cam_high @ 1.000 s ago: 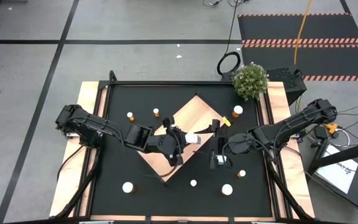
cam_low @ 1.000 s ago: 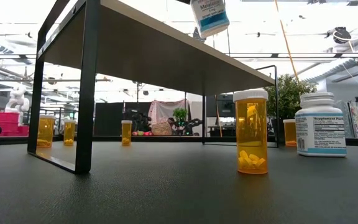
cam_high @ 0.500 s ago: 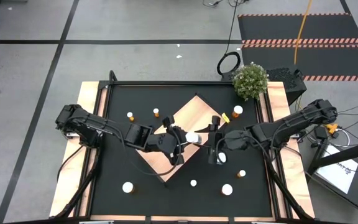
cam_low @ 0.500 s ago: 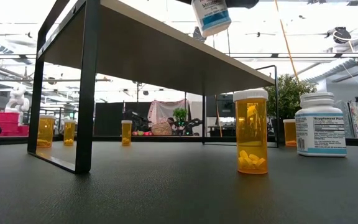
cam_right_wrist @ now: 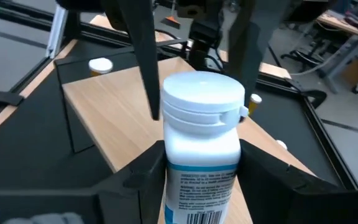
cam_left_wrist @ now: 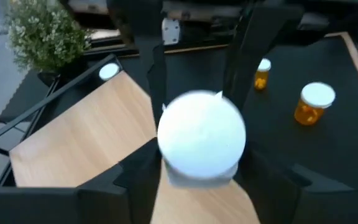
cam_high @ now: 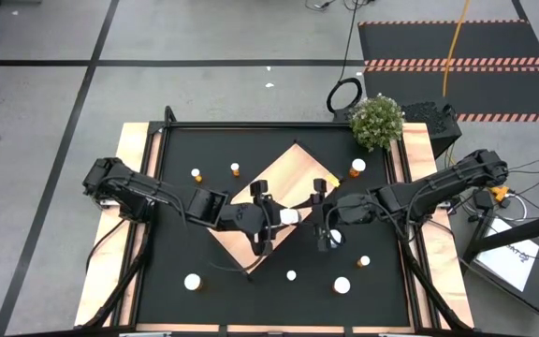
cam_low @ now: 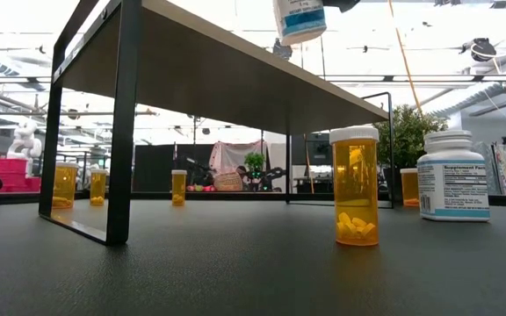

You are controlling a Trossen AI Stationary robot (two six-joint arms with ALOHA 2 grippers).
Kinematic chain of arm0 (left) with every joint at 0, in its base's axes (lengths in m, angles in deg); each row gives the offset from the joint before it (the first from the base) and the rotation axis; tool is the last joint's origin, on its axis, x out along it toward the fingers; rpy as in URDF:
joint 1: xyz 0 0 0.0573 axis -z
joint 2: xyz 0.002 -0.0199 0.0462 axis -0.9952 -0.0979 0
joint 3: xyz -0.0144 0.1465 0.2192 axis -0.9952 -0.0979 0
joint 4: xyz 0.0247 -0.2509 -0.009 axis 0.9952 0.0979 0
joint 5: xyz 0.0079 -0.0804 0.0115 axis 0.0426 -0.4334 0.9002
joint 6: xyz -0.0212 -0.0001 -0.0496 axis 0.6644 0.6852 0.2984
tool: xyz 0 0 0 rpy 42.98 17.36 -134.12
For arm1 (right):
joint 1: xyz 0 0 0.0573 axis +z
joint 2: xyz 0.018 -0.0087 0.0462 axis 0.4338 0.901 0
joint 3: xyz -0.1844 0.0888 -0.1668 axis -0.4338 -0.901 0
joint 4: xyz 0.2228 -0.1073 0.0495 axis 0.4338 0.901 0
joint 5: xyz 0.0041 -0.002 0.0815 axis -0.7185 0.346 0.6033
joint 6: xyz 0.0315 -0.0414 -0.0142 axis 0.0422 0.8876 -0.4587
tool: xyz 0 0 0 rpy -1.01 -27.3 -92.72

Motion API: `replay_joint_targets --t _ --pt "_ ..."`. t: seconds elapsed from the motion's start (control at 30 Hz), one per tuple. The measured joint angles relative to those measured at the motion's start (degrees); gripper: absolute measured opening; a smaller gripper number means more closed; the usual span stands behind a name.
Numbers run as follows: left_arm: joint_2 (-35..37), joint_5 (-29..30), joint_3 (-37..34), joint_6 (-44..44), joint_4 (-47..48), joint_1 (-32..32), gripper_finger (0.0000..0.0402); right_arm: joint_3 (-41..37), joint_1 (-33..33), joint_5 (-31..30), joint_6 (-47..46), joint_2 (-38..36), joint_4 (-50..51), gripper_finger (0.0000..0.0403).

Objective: Pick and place medicine bottles onto shelf by color
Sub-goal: Put the white pill bottle on the shelf

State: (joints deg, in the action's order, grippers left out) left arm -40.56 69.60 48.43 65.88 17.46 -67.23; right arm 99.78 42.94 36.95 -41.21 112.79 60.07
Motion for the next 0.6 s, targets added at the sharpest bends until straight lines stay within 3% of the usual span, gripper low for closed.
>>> replay_joint_targets --t 0.3,0.6 --pt "0.0 1.7 0.0 -1.0 -0.6 1.4 0.0323 0.0 0.0 1.7 2.1 -0.4 2.5 0.017" --pt "0.0 3.1 -0.4 -1.3 -0.8 0.8 0.0313 0.0 0.0 1.8 2.1 -3.0 3.8 0.017"
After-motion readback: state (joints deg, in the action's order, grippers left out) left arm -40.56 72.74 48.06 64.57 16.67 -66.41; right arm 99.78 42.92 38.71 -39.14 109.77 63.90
